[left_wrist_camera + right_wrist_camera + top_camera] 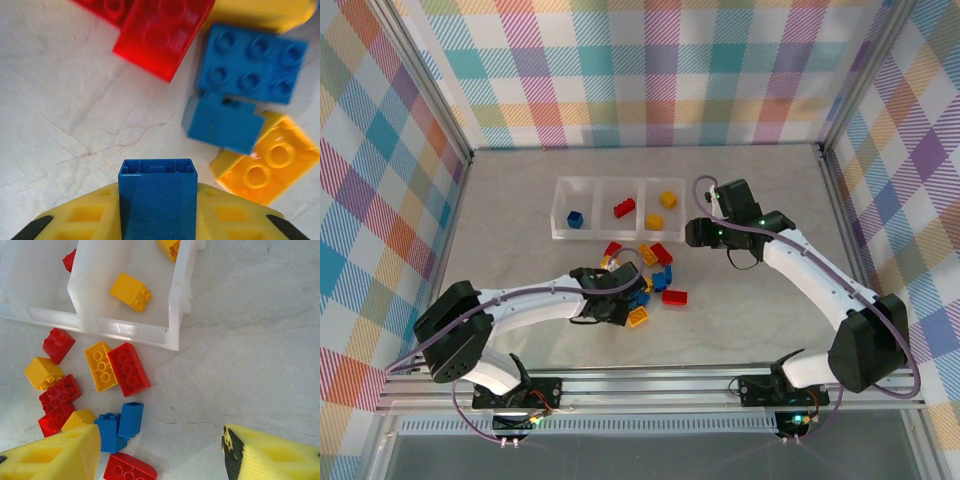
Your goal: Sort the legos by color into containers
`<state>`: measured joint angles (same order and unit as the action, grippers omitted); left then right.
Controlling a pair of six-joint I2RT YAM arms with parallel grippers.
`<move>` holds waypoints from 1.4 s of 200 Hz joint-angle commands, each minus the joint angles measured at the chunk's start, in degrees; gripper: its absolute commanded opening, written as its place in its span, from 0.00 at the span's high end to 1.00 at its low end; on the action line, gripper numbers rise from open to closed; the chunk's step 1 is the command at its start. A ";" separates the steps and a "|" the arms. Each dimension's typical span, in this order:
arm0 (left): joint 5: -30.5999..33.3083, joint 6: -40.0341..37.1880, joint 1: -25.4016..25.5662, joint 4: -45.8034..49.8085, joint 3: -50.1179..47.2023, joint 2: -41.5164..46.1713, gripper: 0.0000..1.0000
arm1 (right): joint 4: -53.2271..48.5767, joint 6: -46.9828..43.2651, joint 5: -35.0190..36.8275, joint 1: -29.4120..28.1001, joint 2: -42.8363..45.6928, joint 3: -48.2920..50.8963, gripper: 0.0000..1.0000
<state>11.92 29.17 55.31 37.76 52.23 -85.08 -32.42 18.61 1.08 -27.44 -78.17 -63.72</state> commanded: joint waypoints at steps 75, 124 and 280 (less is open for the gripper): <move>1.93 -11.03 -18.90 6.23 26.57 -7.58 0.71 | -1.32 -0.07 -0.42 -0.42 6.85 5.43 0.34; -1.81 -14.03 -30.77 2.86 36.44 -19.36 0.71 | -2.51 0.93 -0.73 -0.81 11.28 8.25 0.34; -7.68 -13.34 -40.46 4.10 46.74 -27.33 0.48 | -1.99 3.36 5.22 -13.86 1.67 6.51 0.33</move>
<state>5.43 15.18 15.22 41.23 102.94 -117.80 -34.57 20.82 4.73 -40.47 -75.24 -54.72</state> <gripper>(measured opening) 0.521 0.670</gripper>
